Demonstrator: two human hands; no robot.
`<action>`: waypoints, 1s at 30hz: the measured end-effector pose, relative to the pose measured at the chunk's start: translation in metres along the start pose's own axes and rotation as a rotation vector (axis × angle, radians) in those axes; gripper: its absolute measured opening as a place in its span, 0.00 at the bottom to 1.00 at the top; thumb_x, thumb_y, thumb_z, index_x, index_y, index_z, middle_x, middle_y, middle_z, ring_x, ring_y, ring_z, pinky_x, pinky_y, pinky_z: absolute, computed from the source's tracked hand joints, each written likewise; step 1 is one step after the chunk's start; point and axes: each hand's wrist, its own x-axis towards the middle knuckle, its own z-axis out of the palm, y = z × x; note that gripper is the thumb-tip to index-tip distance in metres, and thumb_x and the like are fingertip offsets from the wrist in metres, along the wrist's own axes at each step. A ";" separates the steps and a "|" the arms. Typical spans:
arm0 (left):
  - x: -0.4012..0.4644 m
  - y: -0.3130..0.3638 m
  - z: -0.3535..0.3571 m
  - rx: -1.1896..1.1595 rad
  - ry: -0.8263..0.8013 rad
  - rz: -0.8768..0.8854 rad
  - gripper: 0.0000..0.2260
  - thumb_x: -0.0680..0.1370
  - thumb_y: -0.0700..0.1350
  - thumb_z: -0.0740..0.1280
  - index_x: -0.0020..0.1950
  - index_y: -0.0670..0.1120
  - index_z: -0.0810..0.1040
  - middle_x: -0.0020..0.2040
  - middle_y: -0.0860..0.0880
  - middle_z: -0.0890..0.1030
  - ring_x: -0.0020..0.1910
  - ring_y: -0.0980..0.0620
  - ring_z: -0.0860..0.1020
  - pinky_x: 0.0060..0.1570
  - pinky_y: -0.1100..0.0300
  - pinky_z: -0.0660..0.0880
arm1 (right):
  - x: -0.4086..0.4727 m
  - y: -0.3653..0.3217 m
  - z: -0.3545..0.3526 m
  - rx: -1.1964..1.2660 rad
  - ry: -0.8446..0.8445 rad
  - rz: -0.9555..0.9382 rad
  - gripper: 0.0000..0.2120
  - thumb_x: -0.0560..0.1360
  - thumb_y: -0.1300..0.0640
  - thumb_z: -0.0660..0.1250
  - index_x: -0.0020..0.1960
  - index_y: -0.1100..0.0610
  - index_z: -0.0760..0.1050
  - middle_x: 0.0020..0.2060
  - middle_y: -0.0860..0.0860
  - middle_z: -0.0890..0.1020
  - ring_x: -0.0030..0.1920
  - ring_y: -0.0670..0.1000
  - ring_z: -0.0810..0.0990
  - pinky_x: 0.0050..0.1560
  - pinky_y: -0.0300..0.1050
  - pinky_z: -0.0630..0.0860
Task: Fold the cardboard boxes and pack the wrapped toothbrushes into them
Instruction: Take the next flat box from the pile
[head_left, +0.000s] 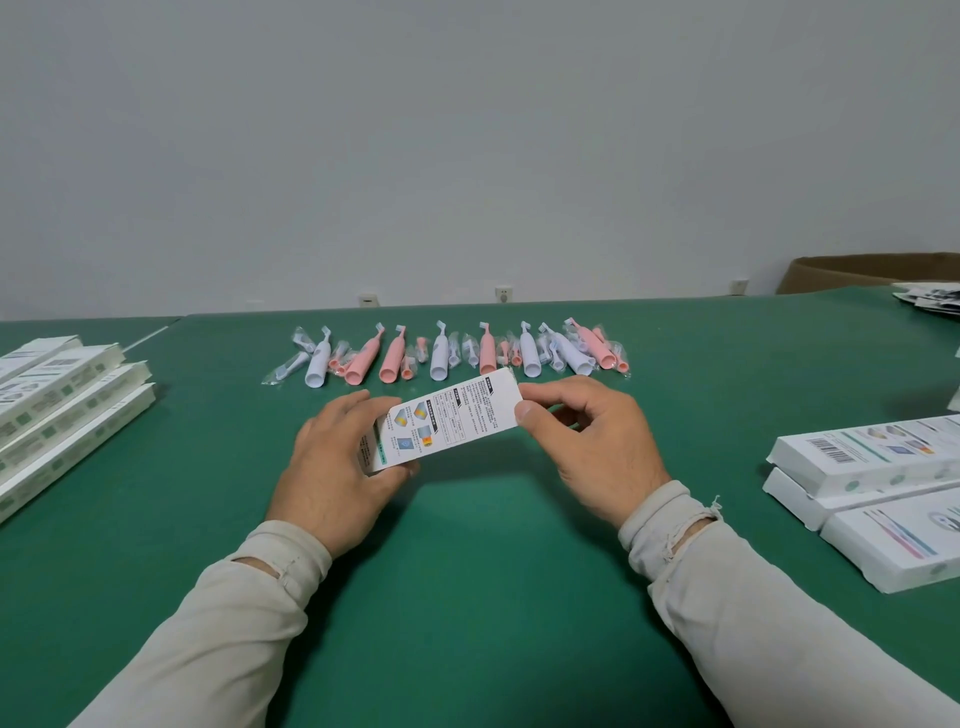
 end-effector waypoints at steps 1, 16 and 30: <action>0.000 0.000 0.000 0.000 0.002 -0.002 0.28 0.70 0.48 0.77 0.69 0.57 0.75 0.71 0.52 0.72 0.71 0.48 0.67 0.71 0.47 0.65 | -0.001 -0.001 0.001 -0.003 -0.012 0.003 0.11 0.74 0.59 0.74 0.46 0.41 0.84 0.42 0.41 0.82 0.37 0.38 0.77 0.41 0.28 0.72; -0.004 0.004 -0.002 -0.063 0.026 -0.047 0.25 0.69 0.55 0.77 0.65 0.62 0.74 0.56 0.58 0.78 0.56 0.51 0.75 0.58 0.47 0.74 | -0.003 0.004 0.011 -0.031 -0.096 0.064 0.24 0.76 0.58 0.71 0.70 0.45 0.73 0.53 0.38 0.76 0.41 0.40 0.78 0.41 0.31 0.74; -0.021 0.055 0.019 -0.991 -0.268 -0.203 0.14 0.79 0.38 0.67 0.62 0.49 0.79 0.57 0.47 0.84 0.48 0.49 0.83 0.49 0.49 0.78 | -0.011 -0.014 0.025 0.240 0.179 0.620 0.10 0.77 0.63 0.64 0.37 0.58 0.73 0.26 0.49 0.78 0.26 0.46 0.75 0.30 0.38 0.73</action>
